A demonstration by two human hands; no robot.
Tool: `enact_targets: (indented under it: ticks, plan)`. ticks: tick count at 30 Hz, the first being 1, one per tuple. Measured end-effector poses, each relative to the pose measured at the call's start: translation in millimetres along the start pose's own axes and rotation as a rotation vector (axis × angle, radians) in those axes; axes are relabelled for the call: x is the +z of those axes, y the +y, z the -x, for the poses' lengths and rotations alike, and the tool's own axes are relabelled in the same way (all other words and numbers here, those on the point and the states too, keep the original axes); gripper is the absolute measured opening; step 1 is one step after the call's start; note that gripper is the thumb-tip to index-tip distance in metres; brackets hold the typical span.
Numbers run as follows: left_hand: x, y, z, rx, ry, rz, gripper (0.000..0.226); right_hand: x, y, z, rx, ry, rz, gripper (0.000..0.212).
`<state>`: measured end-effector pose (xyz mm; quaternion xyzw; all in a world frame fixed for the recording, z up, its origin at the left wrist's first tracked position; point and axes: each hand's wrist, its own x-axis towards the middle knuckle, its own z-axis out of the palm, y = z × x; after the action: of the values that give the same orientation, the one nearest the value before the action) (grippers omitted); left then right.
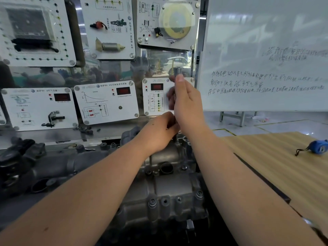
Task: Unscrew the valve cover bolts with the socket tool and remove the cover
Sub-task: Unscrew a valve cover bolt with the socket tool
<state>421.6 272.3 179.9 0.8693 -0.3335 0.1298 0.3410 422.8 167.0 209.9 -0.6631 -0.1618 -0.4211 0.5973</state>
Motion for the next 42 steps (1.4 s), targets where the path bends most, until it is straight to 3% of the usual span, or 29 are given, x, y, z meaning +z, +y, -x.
enact_targets:
  ticks: [2,6,18,22,24,28,42]
  plan:
    - [1,-2,0,-0.012,0.004,-0.001,0.022,-2,2,0,-0.022,0.055,0.043,0.038]
    - [5,-3,0,0.003,0.02,-0.002,0.023,-10,7,0,-0.09,0.128,0.031,0.008]
    - [-1,-5,0,0.036,-0.027,0.03,0.02,-9,4,11,-0.081,0.064,0.078,0.02]
    - [0,-4,0,0.012,0.002,0.047,0.021,-11,2,13,-0.167,0.107,0.226,0.006]
    - [1,-4,-1,0.009,0.007,0.054,0.02,-10,-2,13,-0.175,0.123,0.28,0.022]
    - [3,-7,0,0.04,0.006,0.067,0.012,-12,-3,14,-0.126,0.093,0.239,0.018]
    - [3,-4,1,0.019,0.05,0.04,0.017,-12,5,13,-0.022,0.106,0.163,0.012]
